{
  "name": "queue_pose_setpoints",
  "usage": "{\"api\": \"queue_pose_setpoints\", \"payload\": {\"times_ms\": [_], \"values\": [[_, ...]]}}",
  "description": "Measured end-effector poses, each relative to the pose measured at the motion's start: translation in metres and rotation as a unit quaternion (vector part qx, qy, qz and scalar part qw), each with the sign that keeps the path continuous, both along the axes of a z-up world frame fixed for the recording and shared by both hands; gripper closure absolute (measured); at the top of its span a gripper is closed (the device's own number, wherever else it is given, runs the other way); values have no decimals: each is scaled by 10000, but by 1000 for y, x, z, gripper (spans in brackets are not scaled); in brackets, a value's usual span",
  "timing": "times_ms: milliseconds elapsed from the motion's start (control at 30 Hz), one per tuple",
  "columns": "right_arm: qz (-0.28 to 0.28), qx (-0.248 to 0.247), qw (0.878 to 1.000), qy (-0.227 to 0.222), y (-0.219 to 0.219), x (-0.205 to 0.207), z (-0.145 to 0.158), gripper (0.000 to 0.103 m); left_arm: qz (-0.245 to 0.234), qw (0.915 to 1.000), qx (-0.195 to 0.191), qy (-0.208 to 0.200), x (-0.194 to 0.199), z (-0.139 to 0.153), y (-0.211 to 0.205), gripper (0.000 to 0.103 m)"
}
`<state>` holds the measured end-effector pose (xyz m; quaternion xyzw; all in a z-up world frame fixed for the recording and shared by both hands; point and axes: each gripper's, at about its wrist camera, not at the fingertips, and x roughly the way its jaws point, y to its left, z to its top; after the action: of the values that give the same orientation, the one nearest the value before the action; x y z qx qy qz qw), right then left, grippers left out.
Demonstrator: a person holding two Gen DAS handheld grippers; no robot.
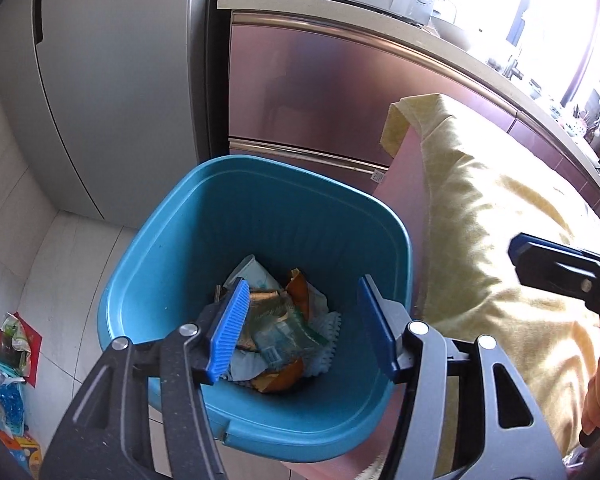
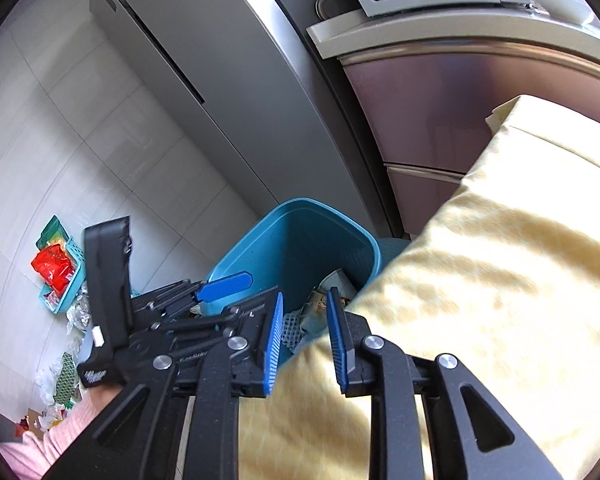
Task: Collect trash
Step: 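Move both grippers back over the table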
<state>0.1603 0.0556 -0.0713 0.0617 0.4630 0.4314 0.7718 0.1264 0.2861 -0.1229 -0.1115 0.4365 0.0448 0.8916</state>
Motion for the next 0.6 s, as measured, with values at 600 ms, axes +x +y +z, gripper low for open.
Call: {"api": "queue_pose_setpoints", "payload": {"times_ms": [600], "values": [[-1413,-31,9869,-779,-180,-55,30,73,-1671,9794,-151,-1119,-36,81,-142,38]]}}
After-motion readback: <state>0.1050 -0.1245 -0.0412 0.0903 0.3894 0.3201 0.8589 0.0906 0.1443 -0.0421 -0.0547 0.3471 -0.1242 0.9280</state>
